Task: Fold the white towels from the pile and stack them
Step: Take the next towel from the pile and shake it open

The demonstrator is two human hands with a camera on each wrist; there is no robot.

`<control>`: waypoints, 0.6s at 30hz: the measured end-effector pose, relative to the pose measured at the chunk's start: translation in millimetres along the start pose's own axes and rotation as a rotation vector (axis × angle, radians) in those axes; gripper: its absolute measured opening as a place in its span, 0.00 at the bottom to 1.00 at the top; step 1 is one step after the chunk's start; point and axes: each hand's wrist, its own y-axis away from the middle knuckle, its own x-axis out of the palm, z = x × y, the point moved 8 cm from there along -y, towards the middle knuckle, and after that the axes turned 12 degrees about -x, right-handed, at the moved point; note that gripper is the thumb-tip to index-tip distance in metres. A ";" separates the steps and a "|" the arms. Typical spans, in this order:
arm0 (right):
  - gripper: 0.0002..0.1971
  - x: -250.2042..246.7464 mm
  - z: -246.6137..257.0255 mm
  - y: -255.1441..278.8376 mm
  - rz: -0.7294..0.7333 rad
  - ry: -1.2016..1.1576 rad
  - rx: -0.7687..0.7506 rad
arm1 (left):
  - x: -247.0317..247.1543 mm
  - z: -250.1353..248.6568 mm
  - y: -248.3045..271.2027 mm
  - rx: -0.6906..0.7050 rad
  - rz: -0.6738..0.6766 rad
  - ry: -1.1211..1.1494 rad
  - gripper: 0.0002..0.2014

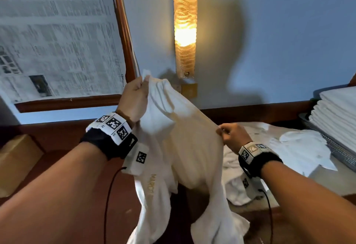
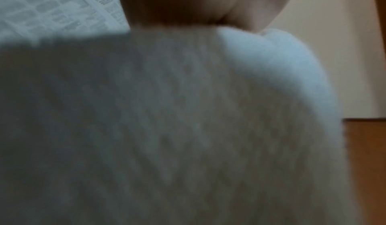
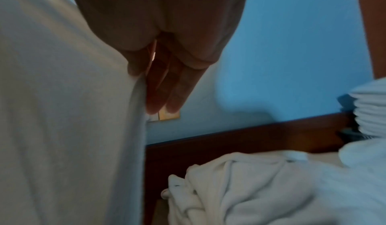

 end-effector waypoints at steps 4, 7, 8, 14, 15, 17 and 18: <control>0.08 -10.7 39.1 -11.2 -0.113 -0.132 -0.025 | 7.2 5.9 20.8 -0.025 0.056 0.027 0.29; 0.11 -19.3 119.5 -26.2 -0.168 -0.350 -0.231 | 11.3 1.8 35.4 -0.054 0.114 0.069 0.17; 0.11 -23.9 148.0 -28.3 -0.174 -0.412 -0.293 | 10.9 -0.8 42.4 -0.074 0.134 0.088 0.15; 0.09 -49.1 265.0 -22.0 -0.163 -0.305 -0.503 | -12.2 -11.8 82.5 -0.129 0.255 0.239 0.18; 0.10 -47.2 276.0 -16.1 -0.151 -0.276 -0.509 | -26.1 -17.7 88.1 -0.121 0.242 0.253 0.18; 0.10 -42.6 300.5 3.4 -0.155 -0.280 -0.511 | -53.6 -30.9 100.1 -0.077 0.217 0.243 0.16; 0.09 -39.2 315.4 15.6 -0.162 -0.285 -0.522 | -66.8 -38.8 108.0 -0.045 0.219 0.226 0.15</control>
